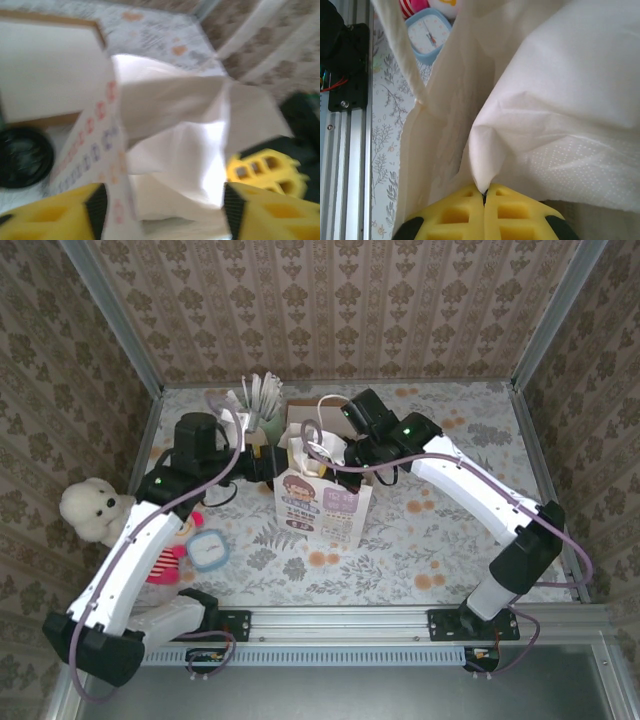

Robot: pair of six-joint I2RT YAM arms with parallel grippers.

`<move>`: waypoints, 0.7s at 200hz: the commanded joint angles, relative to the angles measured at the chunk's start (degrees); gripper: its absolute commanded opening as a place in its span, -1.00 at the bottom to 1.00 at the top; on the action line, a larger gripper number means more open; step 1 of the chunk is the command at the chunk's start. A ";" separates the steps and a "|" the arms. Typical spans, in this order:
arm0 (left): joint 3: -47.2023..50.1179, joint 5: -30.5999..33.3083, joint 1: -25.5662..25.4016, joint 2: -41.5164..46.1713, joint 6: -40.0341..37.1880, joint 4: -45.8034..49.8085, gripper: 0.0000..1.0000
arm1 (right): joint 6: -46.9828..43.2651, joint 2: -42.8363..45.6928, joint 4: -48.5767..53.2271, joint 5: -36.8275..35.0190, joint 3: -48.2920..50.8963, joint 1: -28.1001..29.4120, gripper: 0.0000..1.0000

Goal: Pack the takeout coffee

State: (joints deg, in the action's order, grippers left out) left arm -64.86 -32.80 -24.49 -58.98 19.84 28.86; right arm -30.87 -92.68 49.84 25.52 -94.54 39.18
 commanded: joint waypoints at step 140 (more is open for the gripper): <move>1.17 -19.33 -3.81 0.36 -35.40 -13.31 -0.82 | -0.68 -3.45 0.06 -5.56 -1.47 0.91 -1.00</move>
State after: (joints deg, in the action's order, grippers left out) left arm -66.04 -47.68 -27.05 -63.07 -13.37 22.09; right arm -31.48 -94.78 49.30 23.38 -95.46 39.29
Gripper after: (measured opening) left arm 0.104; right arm 0.067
